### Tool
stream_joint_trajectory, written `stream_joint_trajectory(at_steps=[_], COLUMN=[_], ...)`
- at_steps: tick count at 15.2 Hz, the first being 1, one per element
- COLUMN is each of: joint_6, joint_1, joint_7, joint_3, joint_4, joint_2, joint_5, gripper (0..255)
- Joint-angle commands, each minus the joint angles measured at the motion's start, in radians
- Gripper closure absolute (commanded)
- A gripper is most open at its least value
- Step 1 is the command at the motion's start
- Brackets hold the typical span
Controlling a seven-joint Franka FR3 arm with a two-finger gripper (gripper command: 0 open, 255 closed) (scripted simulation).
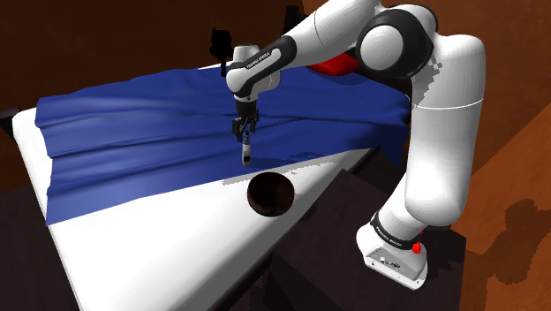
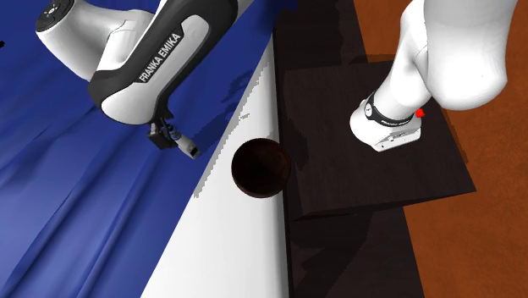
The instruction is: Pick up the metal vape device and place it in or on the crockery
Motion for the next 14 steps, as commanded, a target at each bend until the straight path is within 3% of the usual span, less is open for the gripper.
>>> stream_joint_trajectory(at_steps=[1,6,7,14], joint_6=[0.005,0.005,0.005,0.005], joint_1=[0.0,0.0,0.0,0.0], joint_7=[0.0,0.0,0.0,0.0], joint_3=[0.0,0.0,0.0,0.0], joint_4=[0.0,0.0,0.0,0.0], joint_2=[0.004,0.004,0.004,0.004], joint_5=[0.001,0.001,0.001,0.001], gripper=[0,0,255,255])
